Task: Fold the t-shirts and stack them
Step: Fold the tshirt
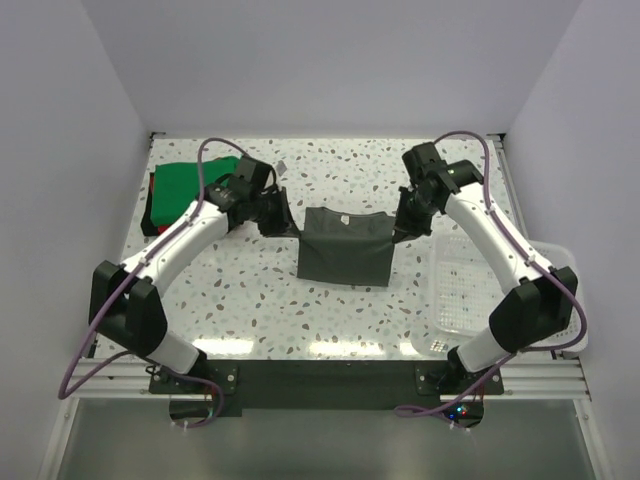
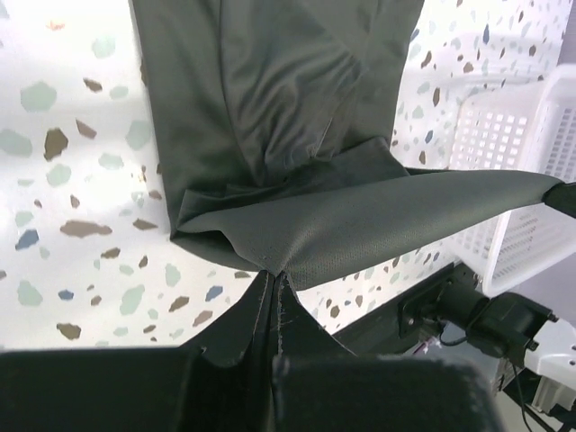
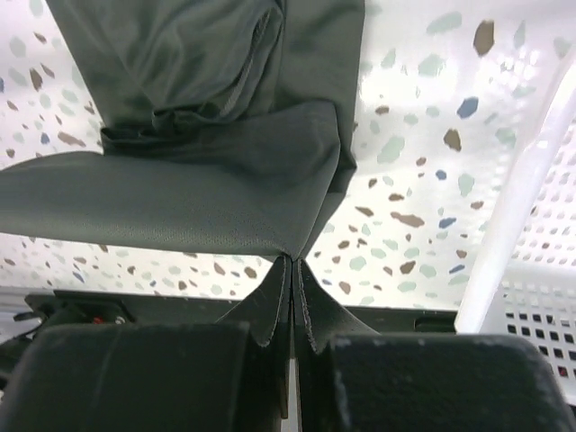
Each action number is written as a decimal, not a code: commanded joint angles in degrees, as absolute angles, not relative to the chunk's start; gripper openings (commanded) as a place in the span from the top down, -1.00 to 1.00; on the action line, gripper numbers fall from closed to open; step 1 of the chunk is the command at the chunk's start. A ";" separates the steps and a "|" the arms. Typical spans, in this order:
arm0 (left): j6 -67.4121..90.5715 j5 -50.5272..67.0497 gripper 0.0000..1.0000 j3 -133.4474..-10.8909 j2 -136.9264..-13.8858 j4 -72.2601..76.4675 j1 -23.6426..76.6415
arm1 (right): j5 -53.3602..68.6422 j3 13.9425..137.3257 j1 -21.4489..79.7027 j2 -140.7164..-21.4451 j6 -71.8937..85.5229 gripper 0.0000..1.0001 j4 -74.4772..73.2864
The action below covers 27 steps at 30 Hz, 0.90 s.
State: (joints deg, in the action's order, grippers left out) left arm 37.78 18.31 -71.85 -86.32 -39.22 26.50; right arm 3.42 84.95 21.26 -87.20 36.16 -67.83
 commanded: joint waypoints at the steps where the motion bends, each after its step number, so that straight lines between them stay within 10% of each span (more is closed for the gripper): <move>1: 35.69 19.94 1.00 -76.20 -88.76 -34.98 24.61 | 0.09 89.64 19.95 -89.29 36.21 1.00 -65.13; 27: 35.07 26.01 1.00 -97.47 -117.06 -28.74 17.41 | 1.58 110.03 11.34 -113.99 31.29 1.00 -61.87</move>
